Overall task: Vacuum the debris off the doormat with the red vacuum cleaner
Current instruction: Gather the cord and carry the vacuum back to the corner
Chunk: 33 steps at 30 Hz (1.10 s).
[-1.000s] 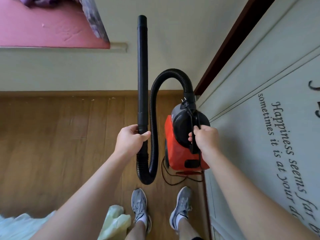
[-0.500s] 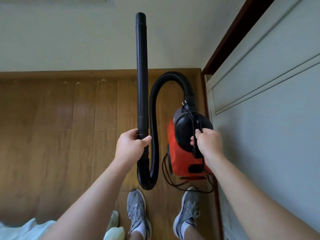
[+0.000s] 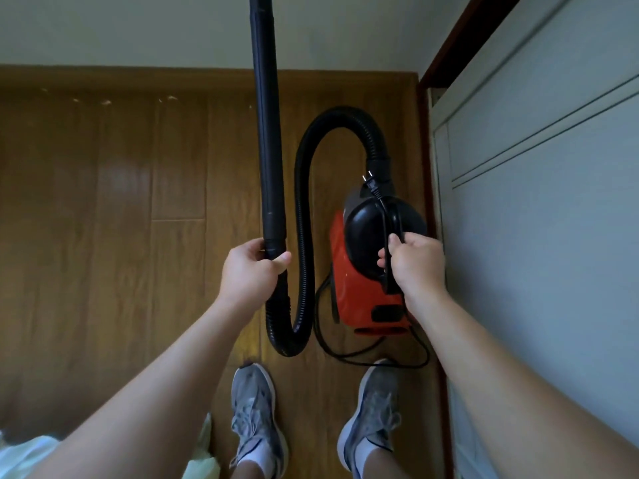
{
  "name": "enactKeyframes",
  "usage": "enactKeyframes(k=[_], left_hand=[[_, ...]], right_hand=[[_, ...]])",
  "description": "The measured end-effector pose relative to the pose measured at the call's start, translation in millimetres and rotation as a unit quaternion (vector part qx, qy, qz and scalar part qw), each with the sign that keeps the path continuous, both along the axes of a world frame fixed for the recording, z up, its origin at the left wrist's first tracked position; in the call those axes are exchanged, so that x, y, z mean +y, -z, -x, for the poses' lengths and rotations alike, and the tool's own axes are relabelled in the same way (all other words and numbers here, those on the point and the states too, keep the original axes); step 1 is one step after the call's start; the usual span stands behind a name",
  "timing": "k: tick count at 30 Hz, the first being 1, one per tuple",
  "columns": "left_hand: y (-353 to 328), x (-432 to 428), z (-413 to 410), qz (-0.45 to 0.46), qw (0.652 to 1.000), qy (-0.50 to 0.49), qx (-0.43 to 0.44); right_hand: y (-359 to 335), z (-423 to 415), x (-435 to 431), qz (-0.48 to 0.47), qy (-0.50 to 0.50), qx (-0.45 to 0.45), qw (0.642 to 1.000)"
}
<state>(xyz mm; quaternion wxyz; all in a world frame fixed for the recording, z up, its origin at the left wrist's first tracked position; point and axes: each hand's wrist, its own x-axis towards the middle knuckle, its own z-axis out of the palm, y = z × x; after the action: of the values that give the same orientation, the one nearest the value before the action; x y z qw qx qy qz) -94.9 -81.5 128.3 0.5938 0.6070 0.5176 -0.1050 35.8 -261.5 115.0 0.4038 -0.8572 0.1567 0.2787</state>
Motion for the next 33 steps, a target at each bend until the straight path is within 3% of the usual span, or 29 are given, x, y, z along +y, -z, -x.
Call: enactKeyframes(k=[19, 33], left_hand=[[120.7, -35.2, -7.8, 0.013, 0.999, 0.013, 0.029], [135.6, -46.2, -14.4, 0.023, 0.999, -0.003, 0.031]], right_hand=[[100.8, 4.3, -20.7, -0.041, -0.005, 0.005, 0.999], [110.9, 1.8, -35.3, -0.055, -0.002, -0.006, 0.998]])
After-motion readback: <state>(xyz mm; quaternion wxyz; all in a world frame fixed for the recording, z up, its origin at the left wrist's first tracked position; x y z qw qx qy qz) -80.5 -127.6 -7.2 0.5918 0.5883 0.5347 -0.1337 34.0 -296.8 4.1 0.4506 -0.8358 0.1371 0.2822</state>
